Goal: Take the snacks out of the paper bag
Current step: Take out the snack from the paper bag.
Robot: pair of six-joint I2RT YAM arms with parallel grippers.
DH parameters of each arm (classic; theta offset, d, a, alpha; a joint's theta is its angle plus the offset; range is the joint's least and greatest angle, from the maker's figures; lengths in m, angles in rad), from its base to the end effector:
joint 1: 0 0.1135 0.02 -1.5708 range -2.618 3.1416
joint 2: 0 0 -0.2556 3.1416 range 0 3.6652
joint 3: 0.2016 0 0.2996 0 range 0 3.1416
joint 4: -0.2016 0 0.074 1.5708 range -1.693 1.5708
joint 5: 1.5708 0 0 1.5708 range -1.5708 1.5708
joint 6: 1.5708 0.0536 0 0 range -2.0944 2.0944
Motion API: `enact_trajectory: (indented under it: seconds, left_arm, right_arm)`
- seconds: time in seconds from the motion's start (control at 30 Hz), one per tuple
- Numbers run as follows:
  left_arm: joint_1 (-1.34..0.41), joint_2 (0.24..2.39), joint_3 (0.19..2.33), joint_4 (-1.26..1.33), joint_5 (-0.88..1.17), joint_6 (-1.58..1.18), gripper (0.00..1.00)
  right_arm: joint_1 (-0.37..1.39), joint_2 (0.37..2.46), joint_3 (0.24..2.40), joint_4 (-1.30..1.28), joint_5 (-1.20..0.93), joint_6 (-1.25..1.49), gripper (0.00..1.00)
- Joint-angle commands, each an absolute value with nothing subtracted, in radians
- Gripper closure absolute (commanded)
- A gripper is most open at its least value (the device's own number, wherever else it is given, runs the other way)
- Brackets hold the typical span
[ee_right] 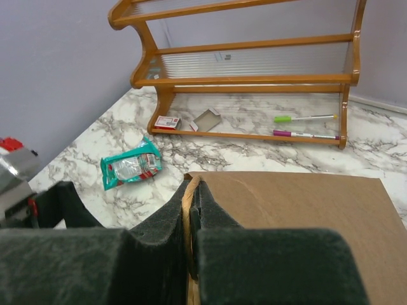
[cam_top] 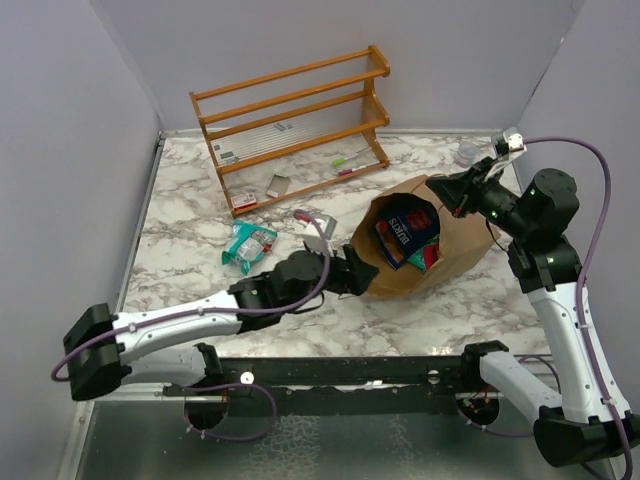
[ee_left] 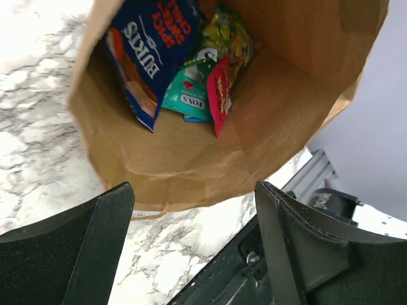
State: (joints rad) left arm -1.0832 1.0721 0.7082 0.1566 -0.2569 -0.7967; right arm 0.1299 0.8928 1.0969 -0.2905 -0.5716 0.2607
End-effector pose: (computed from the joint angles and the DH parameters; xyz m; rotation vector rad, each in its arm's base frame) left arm 0.1603 -0.2733 0.2637 0.0743 1.9140 -1.1033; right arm 0.2477 0.0616 0.4205 -0.3342 1.6674 0.7656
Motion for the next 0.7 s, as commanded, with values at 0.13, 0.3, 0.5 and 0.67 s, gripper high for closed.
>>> enact_trajectory:
  seconds: [0.13, 0.3, 0.5, 0.67]
  left_arm:
    - [-1.239, 1.446, 1.029, -0.009, -0.616, -0.794, 0.24]
    - [-1.249, 1.619, 1.142, -0.057, -0.694, -0.801, 0.22]
    - [-1.244, 1.773, 1.244, -0.058, -0.671, -0.754, 0.27]
    - [-1.219, 1.836, 1.262, -0.063, -0.664, -0.79, 0.31]
  right_arm:
    - [0.132, 0.882, 1.111, -0.263, -0.558, 0.266, 0.98]
    - [0.132, 0.881, 1.109, -0.259, -0.561, 0.266, 0.98]
    - [0.132, 0.881, 1.111, -0.259, -0.565, 0.268, 0.98]
    - [0.132, 0.878, 1.109, -0.261, -0.564, 0.267, 0.98]
